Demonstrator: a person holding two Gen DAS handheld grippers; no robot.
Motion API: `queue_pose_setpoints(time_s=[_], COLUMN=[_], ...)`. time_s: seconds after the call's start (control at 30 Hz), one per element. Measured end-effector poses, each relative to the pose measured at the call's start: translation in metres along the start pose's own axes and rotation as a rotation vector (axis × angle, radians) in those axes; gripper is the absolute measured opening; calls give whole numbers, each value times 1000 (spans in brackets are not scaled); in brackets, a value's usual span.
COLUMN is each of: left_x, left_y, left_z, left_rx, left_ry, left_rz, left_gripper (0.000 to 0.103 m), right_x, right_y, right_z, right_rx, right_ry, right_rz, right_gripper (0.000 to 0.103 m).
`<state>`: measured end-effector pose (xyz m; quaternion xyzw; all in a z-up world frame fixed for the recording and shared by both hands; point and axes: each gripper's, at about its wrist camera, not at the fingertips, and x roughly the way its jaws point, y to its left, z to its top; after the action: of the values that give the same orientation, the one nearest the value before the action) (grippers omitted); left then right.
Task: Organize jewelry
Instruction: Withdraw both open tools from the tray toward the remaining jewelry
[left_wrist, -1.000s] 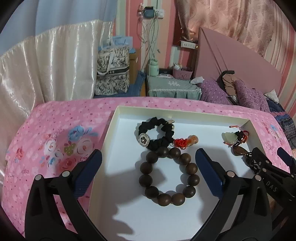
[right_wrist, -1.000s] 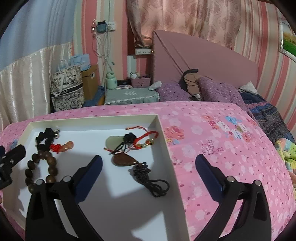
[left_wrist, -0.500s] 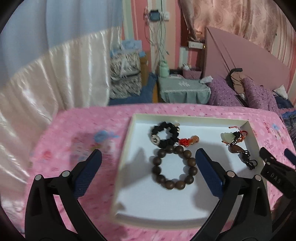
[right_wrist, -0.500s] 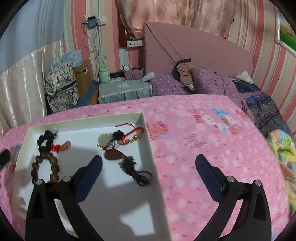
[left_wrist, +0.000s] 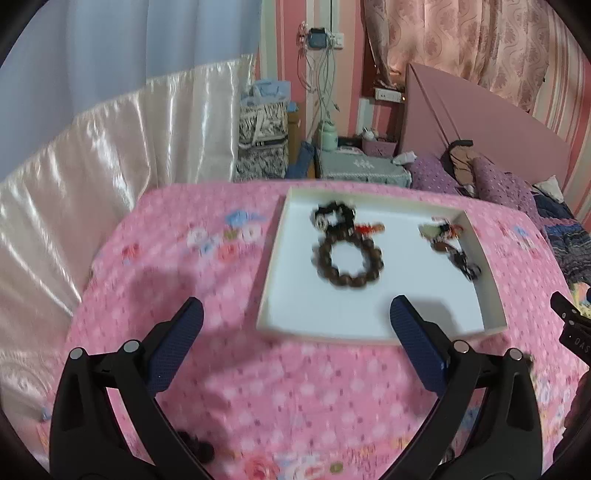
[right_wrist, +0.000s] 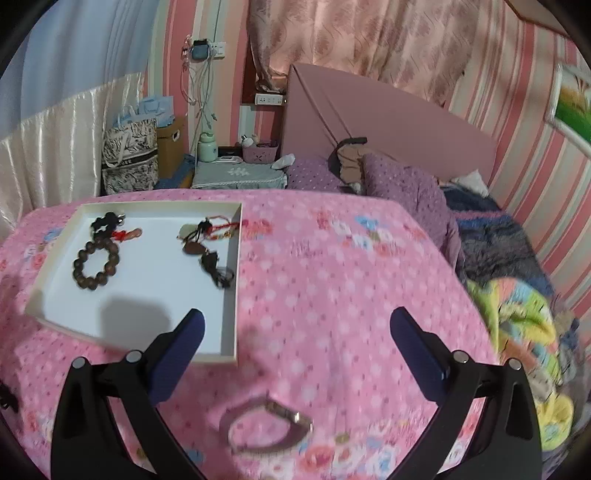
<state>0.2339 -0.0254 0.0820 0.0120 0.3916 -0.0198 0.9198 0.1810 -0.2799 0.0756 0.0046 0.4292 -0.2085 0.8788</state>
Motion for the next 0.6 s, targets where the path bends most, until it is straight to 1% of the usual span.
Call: queue_pose_setpoints(time_s=[0.13, 0.3, 0.37, 0.47, 0.6], left_x=[-6, -14, -15, -14, -6], left_y=[-3, -16, -24, -34, -42], left_z=[-27, -58, -73, -93, -113], left_rx=[-4, 7, 33, 55, 66], left_ry=[23, 26, 28, 45, 92], left_rz=[-40, -96, -96, -112, -179], left_gripper=[100, 100, 100, 100, 100], right_x=[0, 3, 5, 8, 15], right_y=[-6, -7, -8, -12, -19], right_z=[-27, -59, -71, -82, -91], right_rx=[34, 34, 34, 48, 81], right_ry=[23, 32, 34, 39, 53], right_rz=[25, 10, -1, -20, -17], right_gripper=[100, 100, 100, 100, 100])
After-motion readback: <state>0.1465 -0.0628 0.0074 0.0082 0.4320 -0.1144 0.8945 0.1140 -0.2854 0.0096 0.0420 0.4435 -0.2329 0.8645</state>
